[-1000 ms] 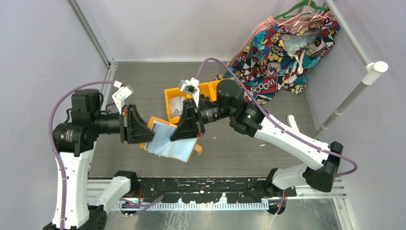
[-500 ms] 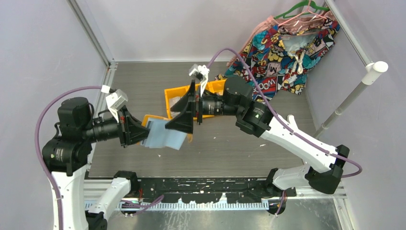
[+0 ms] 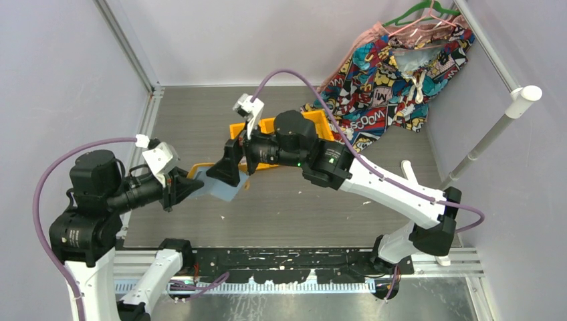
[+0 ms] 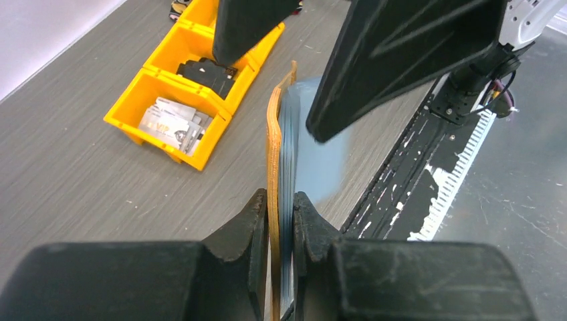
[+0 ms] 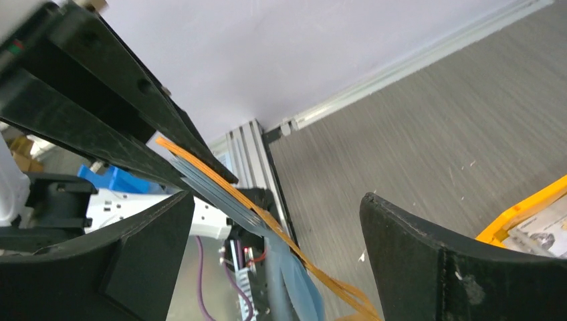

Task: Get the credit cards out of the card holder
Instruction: Remove the credit card from the card holder.

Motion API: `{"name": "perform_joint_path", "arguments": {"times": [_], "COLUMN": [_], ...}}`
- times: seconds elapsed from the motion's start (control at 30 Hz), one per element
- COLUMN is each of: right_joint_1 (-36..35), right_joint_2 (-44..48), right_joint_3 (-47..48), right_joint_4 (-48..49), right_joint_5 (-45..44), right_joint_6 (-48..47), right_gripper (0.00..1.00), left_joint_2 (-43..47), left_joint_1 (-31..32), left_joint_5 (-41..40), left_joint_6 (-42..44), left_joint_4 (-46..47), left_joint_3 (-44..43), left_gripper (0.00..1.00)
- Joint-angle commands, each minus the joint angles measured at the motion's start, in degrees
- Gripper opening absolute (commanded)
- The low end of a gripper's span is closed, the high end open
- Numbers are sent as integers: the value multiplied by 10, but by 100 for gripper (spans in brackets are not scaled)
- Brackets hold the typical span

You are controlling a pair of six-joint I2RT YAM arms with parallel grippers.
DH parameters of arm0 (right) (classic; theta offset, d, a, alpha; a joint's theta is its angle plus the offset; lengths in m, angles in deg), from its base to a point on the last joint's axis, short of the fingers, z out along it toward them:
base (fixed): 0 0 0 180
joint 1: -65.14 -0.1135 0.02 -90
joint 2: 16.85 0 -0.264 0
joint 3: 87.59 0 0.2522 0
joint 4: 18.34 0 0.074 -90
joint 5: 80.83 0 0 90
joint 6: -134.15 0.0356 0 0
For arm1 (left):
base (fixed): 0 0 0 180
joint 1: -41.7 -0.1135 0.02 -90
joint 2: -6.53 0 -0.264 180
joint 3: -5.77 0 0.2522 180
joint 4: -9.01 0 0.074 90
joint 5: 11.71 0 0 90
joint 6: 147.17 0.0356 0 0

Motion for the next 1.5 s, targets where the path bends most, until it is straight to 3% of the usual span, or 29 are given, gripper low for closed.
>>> {"name": "perform_joint_path", "arguments": {"times": [0.0, 0.17, 0.43, 0.67, 0.77, 0.83, 0.93, 1.2, 1.47], "right_joint_1": [-10, -10, -10, -6, -6, -4, -2, 6, 7], "right_joint_2": [3, 12, 49, 68, 76, 84, 101, 136, 141], "right_joint_3": [30, 10, -36, -68, -77, -84, -105, -144, -143], "right_joint_4": [-12, -26, 17, 69, 77, 76, 82, 89, 81], "right_joint_5": [4, 54, 174, 211, 214, 216, 220, 216, 239], "right_joint_6": [-27, -44, -22, 17, 22, 23, 25, 19, 17], "right_gripper": [99, 99, 80, 40, 10, 2, 1, 1, 1], "left_joint_2": [3, -11, -66, -70, -74, -80, -92, -112, -110], "left_joint_1": [0, 0, 0, 0, 0, 0, 0, 0, 0], "left_joint_5": [-5, 34, 160, 196, 214, 225, 231, 254, 257], "left_joint_6": [39, 33, 4, -35, -52, -55, -63, -72, -89], "left_joint_4": [-1, -29, -127, -121, -124, -132, -145, -174, -161], "left_joint_3": [-14, -35, -94, -93, -92, -97, -103, -139, -124], "left_gripper": [0, 0, 0, 1, 10, 17, 26, 30, 15]}}
